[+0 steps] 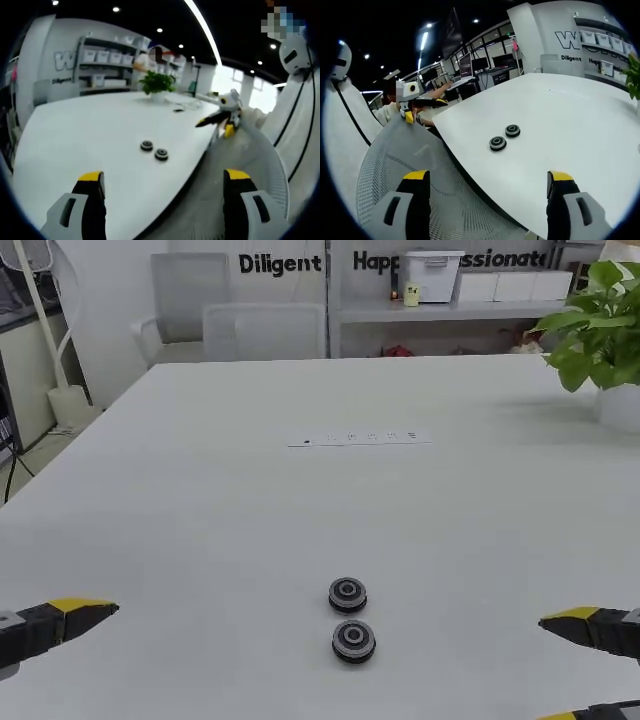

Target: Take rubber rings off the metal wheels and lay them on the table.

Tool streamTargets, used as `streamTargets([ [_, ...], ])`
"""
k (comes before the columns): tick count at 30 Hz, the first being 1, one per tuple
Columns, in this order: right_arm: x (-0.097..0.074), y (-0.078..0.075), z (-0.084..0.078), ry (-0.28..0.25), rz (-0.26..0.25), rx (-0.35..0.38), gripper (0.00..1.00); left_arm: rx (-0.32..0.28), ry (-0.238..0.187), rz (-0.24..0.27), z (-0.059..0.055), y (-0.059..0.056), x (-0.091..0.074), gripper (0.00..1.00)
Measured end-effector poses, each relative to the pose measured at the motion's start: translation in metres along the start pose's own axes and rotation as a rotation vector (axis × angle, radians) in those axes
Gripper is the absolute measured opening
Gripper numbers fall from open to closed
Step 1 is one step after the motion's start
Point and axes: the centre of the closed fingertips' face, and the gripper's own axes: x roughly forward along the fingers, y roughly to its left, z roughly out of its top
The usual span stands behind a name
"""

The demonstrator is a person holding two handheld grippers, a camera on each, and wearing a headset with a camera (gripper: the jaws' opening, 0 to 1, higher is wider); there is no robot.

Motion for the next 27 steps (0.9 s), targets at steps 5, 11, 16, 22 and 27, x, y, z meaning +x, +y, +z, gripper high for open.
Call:
streamTargets([
  [5, 0.0, 0.0005, -0.0008, 0.003, 0.003, 0.001, 0.94, 0.006, 0.001, 0.0, 0.0006, -0.001, 0.0001, 1.0],
  [11, -0.0004, 0.0, -0.0006, 0.001, 0.0, 0.004, 0.94, 0.011, 0.008, -0.007, 0.0006, -0.003, 0.0006, 1.0],
  [16, -0.0005, 0.0, -0.0011, 0.003, 0.001, 0.006, 0.94, 0.005, -0.002, -0.008, 0.0021, -0.0033, 0.0002, 1.0],
  [22, -0.0002, 0.0008, -0.0016, 0.006, 0.006, 0.008, 0.94, -0.001, -0.018, -0.007, 0.0046, -0.0037, -0.0004, 1.0],
  [27, 0.0002, 0.0017, -0.0022, 0.004, 0.013, 0.024, 0.93, -0.004, -0.02, -0.007, 0.0042, -0.0036, 0.0001, 1.0],
])
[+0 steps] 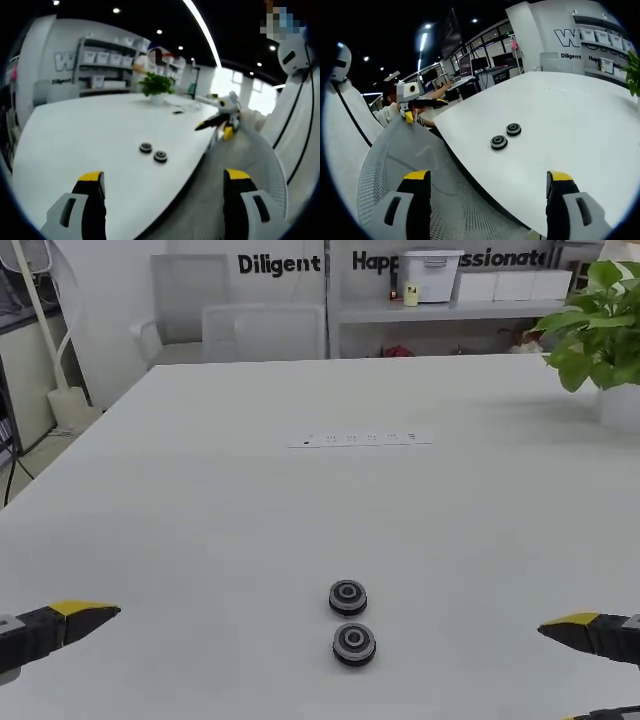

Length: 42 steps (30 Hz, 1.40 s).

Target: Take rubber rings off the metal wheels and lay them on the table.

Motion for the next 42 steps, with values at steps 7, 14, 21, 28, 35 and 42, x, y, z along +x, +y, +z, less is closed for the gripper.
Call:
streamTargets([
  [7, 0.001, 0.001, 0.0, 0.001, 0.007, 0.008, 0.93, 0.0, -0.006, 0.004, 0.0, 0.001, 0.0, 1.0],
  [14, 0.001, 0.002, 0.0, -0.005, 0.014, 0.017, 0.93, 0.002, -0.022, 0.004, 0.004, 0.001, -0.001, 1.0],
  [21, 0.001, 0.004, 0.001, -0.011, 0.022, 0.019, 0.9, 0.001, -0.007, -0.011, 0.001, -0.001, 0.0, 1.0],
  [28, 0.001, 0.005, 0.002, -0.016, 0.031, 0.02, 0.9, 0.0, -0.005, -0.018, 0.003, -0.001, 0.0, 1.0],
  [35, 0.003, 0.006, 0.005, -0.029, 0.044, 0.03, 0.91, 0.022, -0.018, -0.014, 0.008, 0.0, -0.001, 1.0],
  [42, 0.004, 0.008, 0.006, -0.028, 0.06, 0.025, 0.93, 0.057, -0.03, -0.02, 0.016, 0.001, 0.0, 1.0],
])
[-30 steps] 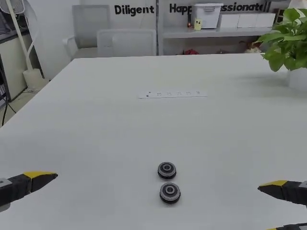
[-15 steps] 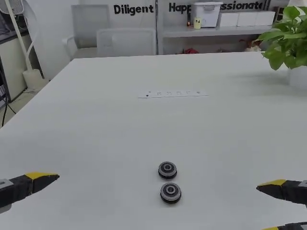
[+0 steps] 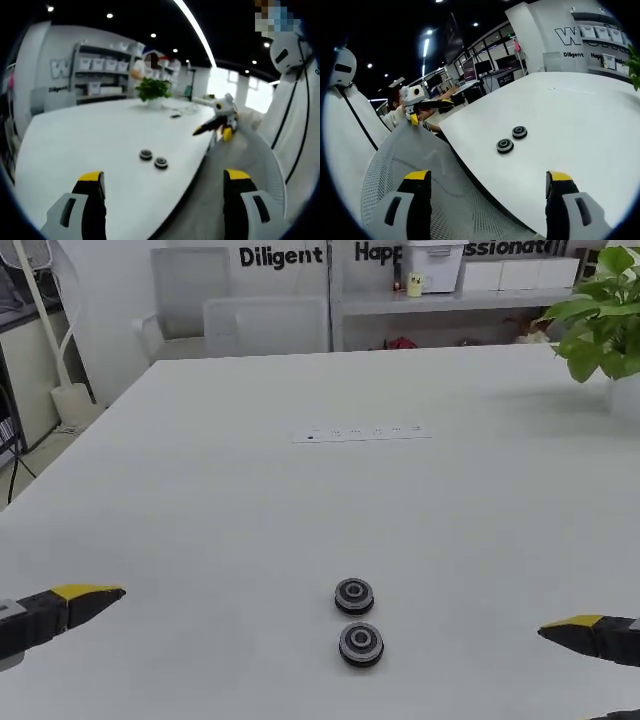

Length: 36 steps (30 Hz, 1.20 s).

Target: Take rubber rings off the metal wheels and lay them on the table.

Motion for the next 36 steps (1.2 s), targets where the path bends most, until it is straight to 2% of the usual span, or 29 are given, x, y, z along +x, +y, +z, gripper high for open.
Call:
streamTargets([
  [9, 0.002, -0.001, 0.002, -0.003, 0.004, -0.012, 0.93, 0.017, 0.002, -0.005, 0.005, 0.004, 0.004, 1.0],
  [23, 0.01, -0.01, 0.005, 0.005, 0.015, -0.033, 0.92, 0.039, -0.007, 0.015, 0.014, 0.009, 0.006, 0.97],
  [36, 0.016, -0.017, 0.008, 0.002, 0.035, -0.041, 0.9, 0.056, -0.009, 0.006, 0.021, 0.014, 0.012, 0.96],
])
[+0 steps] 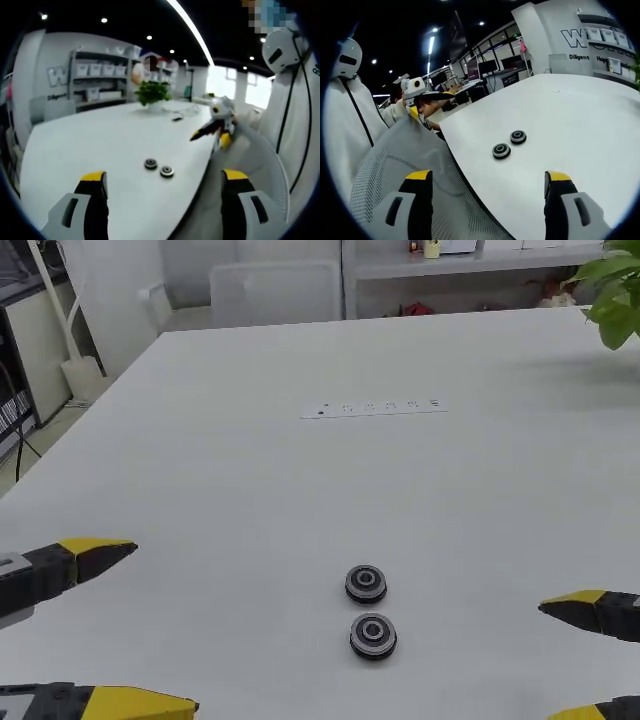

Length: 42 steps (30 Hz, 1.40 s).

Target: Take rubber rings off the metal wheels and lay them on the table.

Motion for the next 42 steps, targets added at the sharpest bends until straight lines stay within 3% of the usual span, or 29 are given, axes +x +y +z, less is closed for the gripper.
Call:
streamTargets([
  [9, 0.003, -0.006, 0.005, -0.004, 0.0, -0.006, 0.89, 0.026, 0.004, -0.021, 0.008, 0.001, 0.012, 0.95],
  [18, 0.007, -0.007, 0.022, -0.014, 0.019, -0.047, 0.87, 0.077, 0.011, -0.046, 0.02, 0.003, 0.02, 0.94],
  [25, 0.012, -0.005, 0.032, -0.012, 0.041, -0.069, 0.86, 0.101, -0.037, -0.094, 0.046, -0.002, 0.023, 0.96],
  [30, 0.018, -0.005, 0.041, 0.002, 0.063, -0.106, 0.85, 0.152, -0.035, -0.119, 0.058, -0.006, 0.028, 0.96],
  [40, 0.028, -0.011, 0.048, 0.013, 0.086, -0.149, 0.82, 0.222, 0.024, -0.185, 0.045, -0.008, 0.054, 0.94],
  [42, 0.03, -0.012, 0.049, 0.011, 0.092, -0.153, 0.82, 0.218, 0.058, -0.198, 0.038, -0.007, 0.06, 0.95],
])
